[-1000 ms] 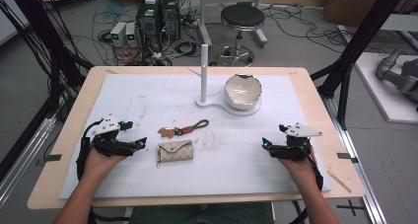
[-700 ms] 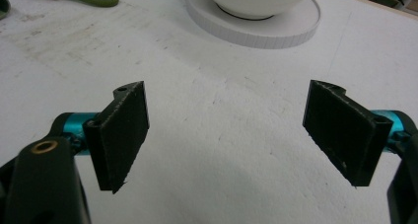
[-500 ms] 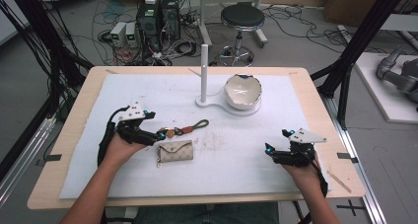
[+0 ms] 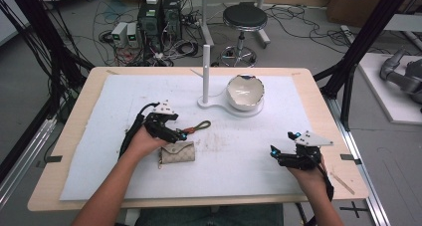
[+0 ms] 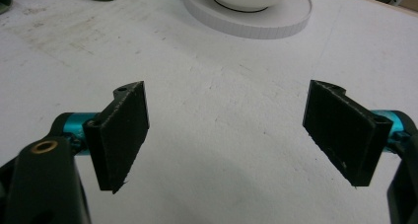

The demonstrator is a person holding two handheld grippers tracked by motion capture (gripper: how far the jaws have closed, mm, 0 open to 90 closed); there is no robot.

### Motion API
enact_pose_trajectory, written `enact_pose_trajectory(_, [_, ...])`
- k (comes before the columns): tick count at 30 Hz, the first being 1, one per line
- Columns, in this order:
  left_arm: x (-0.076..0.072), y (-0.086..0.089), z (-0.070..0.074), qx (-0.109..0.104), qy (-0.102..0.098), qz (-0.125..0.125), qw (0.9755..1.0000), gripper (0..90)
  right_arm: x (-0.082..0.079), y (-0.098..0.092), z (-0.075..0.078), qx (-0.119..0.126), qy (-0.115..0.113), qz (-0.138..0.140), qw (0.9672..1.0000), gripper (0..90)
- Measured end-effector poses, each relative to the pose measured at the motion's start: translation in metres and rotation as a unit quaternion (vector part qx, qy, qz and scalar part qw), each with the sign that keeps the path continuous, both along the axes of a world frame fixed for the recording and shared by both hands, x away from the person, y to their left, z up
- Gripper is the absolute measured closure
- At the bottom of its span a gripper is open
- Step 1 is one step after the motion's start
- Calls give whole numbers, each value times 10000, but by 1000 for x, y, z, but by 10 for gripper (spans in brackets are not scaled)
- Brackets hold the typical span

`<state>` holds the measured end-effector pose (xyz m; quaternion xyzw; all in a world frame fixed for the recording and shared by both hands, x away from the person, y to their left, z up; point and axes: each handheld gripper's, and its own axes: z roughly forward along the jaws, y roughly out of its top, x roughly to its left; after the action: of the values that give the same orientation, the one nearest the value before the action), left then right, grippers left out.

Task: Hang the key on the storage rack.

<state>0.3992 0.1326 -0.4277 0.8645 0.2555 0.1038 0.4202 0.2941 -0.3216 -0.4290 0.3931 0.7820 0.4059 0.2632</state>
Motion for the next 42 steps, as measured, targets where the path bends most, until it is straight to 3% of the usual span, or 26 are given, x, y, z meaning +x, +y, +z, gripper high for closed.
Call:
enact_pose_trajectory(7, [10,-13,-7,268,138,-103,9995,257,3,0,0,10,-18,26,10000,179])
enact_pose_trajectory(10, [11,-18,-13,531,183,-157,9983,275,4,1,0,8,-17,42,10000,179])
enact_pose_trajectory(14, [11,-21,-16,728,171,-207,9970,390,5,2,0,-1,-11,76,10000,179])
enact_pose_trajectory(21, [6,-23,-14,778,106,-536,9955,657,6,6,0,-12,2,95,10000,179])
enact_pose_trajectory(24, [5,-24,-14,819,48,-612,9948,680,7,7,0,-26,-16,117,9999,179])
enact_pose_trajectory(31, [4,-21,-10,686,51,-537,9962,697,8,8,0,-27,-32,127,9999,179])
enact_pose_trajectory(39, [-4,-10,12,295,-311,-419,9982,699,10,15,1,-67,-116,186,9997,179])
enact_pose_trajectory(41, [-7,-3,26,280,-420,-326,9982,699,10,16,2,-94,-135,193,9997,179])
enact_pose_trajectory(42, [-7,-3,26,280,-420,-326,9982,699,10,16,2,-94,-135,193,9997,179])
